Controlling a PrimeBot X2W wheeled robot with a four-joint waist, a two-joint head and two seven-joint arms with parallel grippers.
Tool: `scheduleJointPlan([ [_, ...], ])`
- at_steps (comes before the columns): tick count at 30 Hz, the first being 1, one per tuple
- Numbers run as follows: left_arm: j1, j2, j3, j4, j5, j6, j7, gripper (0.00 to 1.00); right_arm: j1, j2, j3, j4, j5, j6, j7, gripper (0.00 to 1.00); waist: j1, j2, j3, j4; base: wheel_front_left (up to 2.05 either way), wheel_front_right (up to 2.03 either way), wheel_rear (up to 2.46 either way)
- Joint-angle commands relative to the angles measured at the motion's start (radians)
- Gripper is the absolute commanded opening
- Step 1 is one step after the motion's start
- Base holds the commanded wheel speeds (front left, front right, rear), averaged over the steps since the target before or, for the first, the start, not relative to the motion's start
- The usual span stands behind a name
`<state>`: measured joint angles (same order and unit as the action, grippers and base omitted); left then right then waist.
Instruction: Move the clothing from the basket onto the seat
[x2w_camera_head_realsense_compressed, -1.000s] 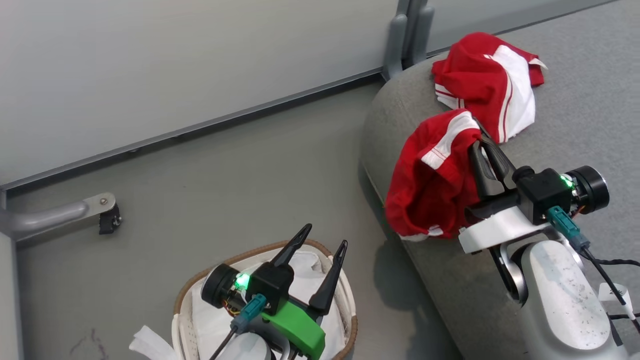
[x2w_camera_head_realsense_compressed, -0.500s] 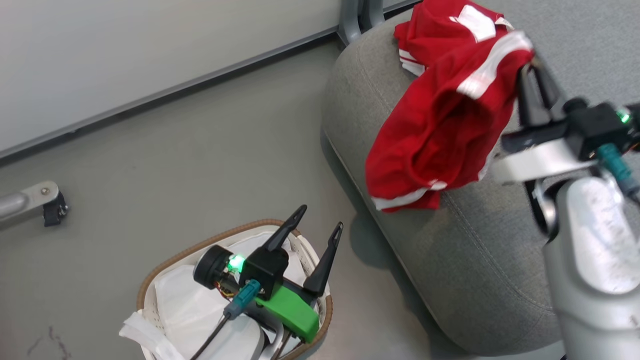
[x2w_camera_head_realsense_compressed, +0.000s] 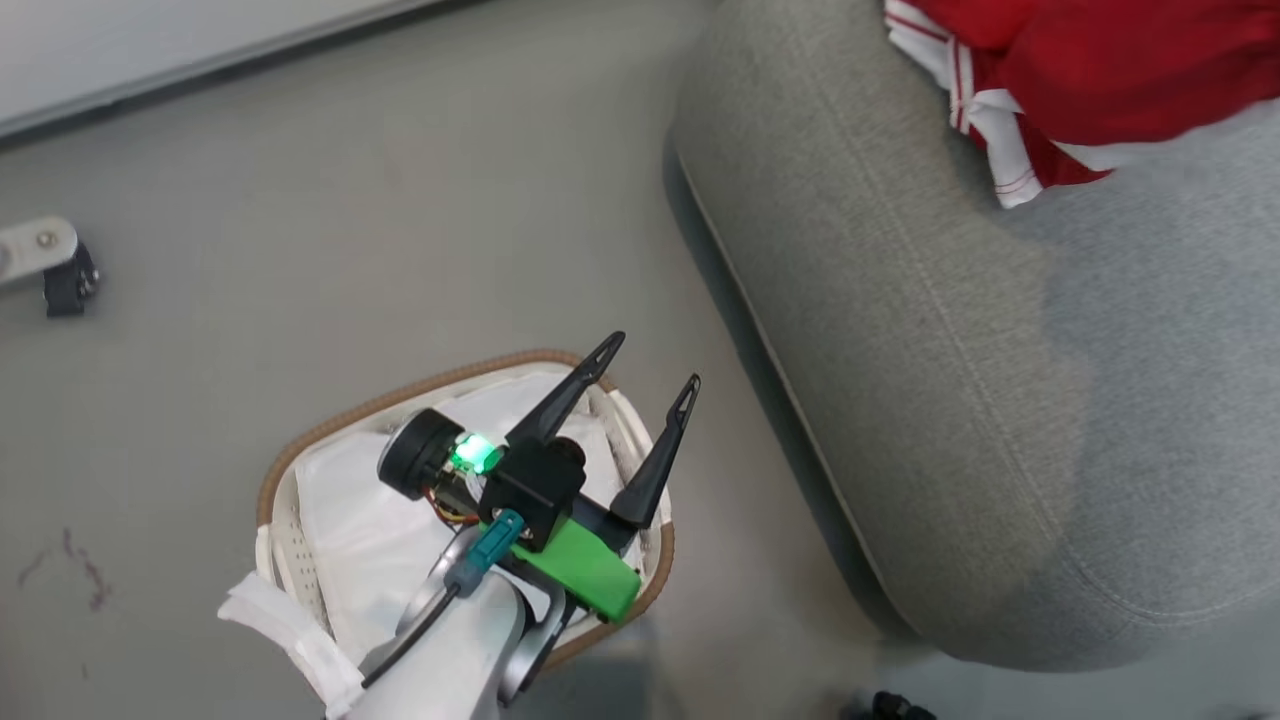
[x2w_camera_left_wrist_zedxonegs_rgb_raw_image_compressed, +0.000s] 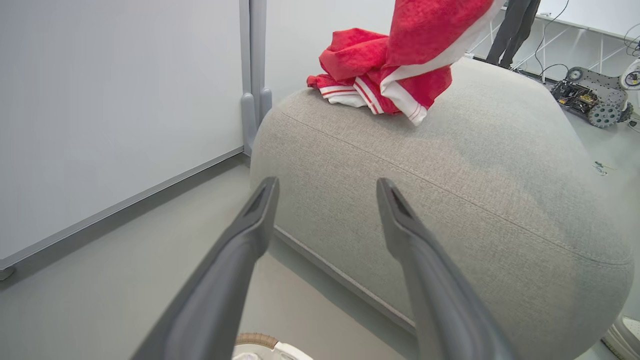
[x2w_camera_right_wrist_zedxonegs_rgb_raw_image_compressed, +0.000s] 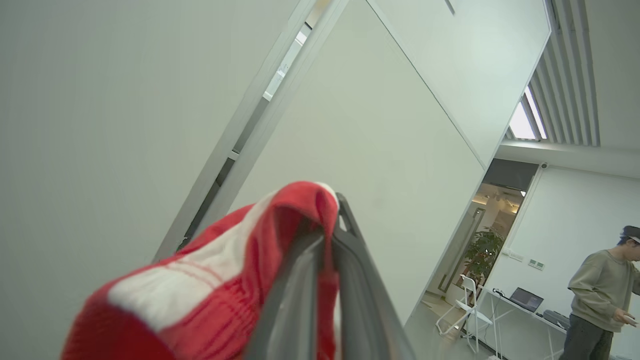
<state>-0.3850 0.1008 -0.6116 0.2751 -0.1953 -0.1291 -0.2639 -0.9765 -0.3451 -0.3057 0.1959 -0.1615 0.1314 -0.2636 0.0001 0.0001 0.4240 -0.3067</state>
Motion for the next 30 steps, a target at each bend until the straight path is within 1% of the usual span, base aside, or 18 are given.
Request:
scheduleJointPlan([
  [1, -0.029, 0.011, 0.002, -0.003, 0.005, -0.002, -0.001, 1.0, -0.011, -0.002, -0.023, 0.022, 0.0, -0.001, -0.002, 0.0, -0.0001, -0.0001, 0.105, 0.061, 0.0, 0.0, 0.0],
  [4, -0.063, 0.015, 0.008, -0.012, 0.015, -0.002, -0.001, 1.0, 0.012, 0.001, -0.064, 0.093, -0.03, -0.001, -0.002, 0.0, -0.0001, -0.0001, 0.173, 0.088, 0.0, 0.0, 0.0],
  [10, -0.099, 0.02, 0.005, -0.021, 0.036, -0.002, -0.001, 1.0, 0.051, 0.037, -0.133, 0.166, -0.069, -0.001, -0.002, 0.0, -0.0001, -0.0001, 0.245, 0.108, 0.0, 0.0, 0.0],
  [15, -0.107, 0.023, 0.006, -0.017, 0.044, -0.002, -0.001, 1.0, 0.066, 0.058, -0.172, 0.228, -0.109, -0.001, -0.002, 0.0, -0.0001, -0.0001, 0.273, 0.11, 0.0, 0.0, 0.0],
  [20, -0.098, 0.024, 0.01, -0.011, 0.042, -0.002, -0.001, 1.0, 0.084, 0.074, -0.208, 0.283, -0.134, -0.001, -0.002, 0.0, -0.0001, -0.0001, 0.276, 0.103, 0.0, 0.0, 0.0],
  [21, -0.097, 0.024, 0.01, -0.01, 0.042, -0.002, -0.001, 1.0, 0.089, 0.076, -0.213, 0.29, -0.139, -0.001, -0.002, 0.04, -0.0001, -0.0001, 0.275, 0.103, 0.0, 0.0, 0.0],
  [22, -0.097, 0.023, 0.009, -0.008, 0.041, -0.002, -0.001, 1.0, 0.093, 0.078, -0.217, 0.295, -0.141, -0.001, -0.002, 0.2, -0.0001, -0.0001, 0.273, 0.103, 0.0, 0.0, 0.0],
  [23, -0.098, 0.023, 0.009, -0.005, 0.04, -0.002, -0.001, 1.0, 0.096, 0.078, -0.218, 0.296, -0.142, -0.001, -0.002, 0.56, -0.0001, -0.0001, 0.271, 0.103, 0.0, 0.0, 0.0],
  [24, -0.099, 0.022, 0.01, -0.004, 0.038, -0.002, -0.001, 1.0, 0.105, 0.082, -0.217, 0.294, -0.141, -0.001, -0.002, 1.0, -0.0001, -0.0001, 0.268, 0.102, 0.0, 0.0, 0.0],
  [26, -0.096, 0.02, 0.019, -0.006, 0.039, -0.002, -0.001, 1.0, 0.126, 0.093, -0.207, 0.294, -0.123, -0.001, -0.002, 1.0, -0.0001, -0.0001, 0.26, 0.101, 0.0, 0.0, 0.0],
  [30, -0.088, 0.015, 0.026, -0.012, 0.031, -0.002, -0.001, 1.0, 0.179, 0.089, -0.188, 0.271, -0.104, -0.001, -0.002, 1.0, -0.0001, -0.0001, 0.237, 0.098, 0.0, 0.0, 0.0],
])
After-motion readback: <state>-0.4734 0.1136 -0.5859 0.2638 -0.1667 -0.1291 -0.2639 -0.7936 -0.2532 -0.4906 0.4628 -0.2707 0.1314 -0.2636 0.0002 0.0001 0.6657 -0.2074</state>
